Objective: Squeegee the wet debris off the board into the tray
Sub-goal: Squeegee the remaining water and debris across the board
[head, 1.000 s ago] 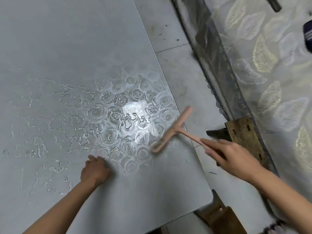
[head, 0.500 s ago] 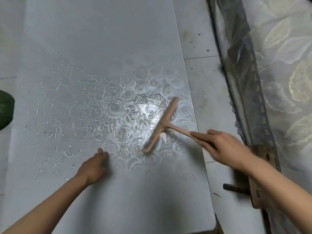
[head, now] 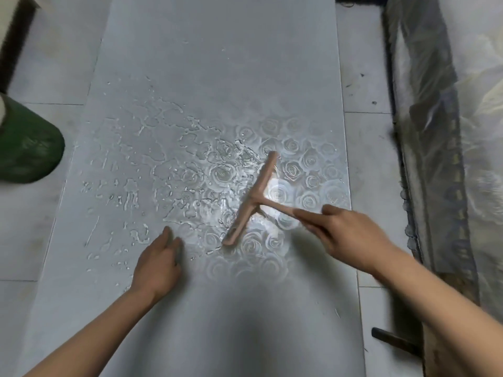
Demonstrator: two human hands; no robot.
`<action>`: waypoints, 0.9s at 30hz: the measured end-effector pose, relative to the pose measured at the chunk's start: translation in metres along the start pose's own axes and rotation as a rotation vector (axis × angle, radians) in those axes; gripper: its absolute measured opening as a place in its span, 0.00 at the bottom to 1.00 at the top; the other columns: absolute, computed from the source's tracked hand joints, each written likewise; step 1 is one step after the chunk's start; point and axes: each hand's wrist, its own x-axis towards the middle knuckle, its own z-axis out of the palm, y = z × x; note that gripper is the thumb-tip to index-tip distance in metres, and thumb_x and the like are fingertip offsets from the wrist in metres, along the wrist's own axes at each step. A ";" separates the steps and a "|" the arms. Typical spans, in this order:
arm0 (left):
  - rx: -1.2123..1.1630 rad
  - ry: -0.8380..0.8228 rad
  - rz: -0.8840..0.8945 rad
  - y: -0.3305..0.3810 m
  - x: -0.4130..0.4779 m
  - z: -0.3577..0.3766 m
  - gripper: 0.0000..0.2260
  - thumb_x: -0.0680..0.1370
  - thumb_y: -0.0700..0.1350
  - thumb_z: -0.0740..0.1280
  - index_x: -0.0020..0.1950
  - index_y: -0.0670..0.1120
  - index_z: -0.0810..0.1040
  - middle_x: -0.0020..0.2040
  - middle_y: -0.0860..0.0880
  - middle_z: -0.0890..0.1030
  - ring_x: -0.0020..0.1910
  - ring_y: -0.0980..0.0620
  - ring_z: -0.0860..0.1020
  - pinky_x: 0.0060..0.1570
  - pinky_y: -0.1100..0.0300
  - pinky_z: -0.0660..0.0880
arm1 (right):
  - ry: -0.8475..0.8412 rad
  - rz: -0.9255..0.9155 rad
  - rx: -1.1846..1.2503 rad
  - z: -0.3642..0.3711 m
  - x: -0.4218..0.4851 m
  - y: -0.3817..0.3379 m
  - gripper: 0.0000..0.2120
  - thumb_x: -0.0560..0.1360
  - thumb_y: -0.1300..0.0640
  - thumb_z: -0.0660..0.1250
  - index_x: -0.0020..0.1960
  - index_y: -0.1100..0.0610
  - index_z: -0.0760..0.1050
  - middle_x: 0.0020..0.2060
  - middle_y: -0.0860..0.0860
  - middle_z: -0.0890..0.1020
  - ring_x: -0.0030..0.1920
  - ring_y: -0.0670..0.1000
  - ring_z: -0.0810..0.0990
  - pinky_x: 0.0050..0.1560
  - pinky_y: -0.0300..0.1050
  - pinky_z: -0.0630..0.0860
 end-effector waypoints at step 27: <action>0.043 -0.053 -0.053 -0.106 0.009 -0.010 0.28 0.78 0.41 0.55 0.78 0.46 0.52 0.79 0.44 0.44 0.78 0.47 0.47 0.75 0.50 0.49 | -0.111 0.325 0.081 0.024 -0.013 -0.102 0.21 0.78 0.47 0.60 0.69 0.32 0.64 0.32 0.48 0.69 0.35 0.57 0.79 0.31 0.49 0.68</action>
